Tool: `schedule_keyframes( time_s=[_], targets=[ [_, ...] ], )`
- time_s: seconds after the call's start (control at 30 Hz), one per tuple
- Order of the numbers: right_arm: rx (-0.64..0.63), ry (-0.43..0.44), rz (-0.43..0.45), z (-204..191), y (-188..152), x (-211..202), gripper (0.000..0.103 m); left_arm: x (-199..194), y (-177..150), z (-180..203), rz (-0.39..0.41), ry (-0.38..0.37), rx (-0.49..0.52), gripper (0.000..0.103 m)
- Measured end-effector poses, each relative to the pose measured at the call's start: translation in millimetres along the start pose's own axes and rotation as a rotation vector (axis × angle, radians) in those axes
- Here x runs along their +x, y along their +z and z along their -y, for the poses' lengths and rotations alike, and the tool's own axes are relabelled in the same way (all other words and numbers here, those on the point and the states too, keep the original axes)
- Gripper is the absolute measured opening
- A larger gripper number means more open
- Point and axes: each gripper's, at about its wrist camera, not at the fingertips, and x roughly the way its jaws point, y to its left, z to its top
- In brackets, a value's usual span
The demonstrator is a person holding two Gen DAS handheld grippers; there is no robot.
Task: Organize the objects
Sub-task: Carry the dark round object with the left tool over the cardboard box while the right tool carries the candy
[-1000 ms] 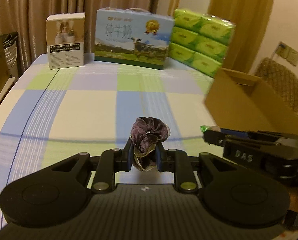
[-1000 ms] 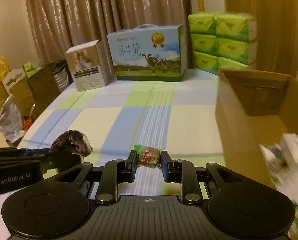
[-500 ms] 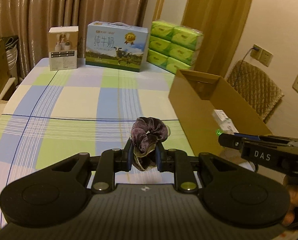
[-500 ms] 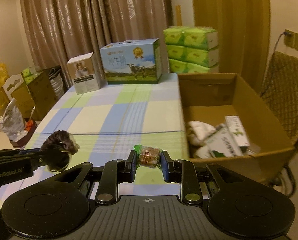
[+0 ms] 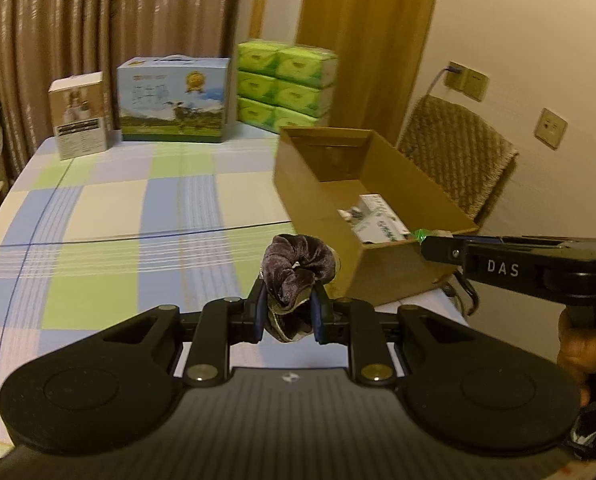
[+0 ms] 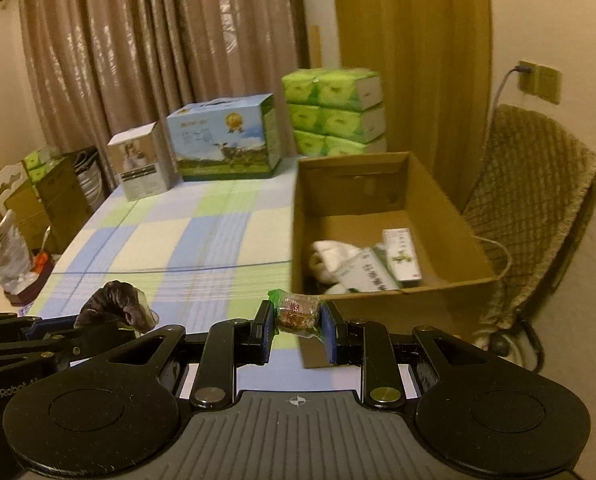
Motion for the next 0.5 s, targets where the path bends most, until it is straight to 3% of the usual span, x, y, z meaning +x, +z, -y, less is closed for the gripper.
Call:
schedule_keyframes(
  time_s=[0.5],
  targets=[
    [0.062,-0.09,0.025,57,-2,-25,0.022,18,7,44,-0.021,-0.062,0.045,0.018]
  ],
)
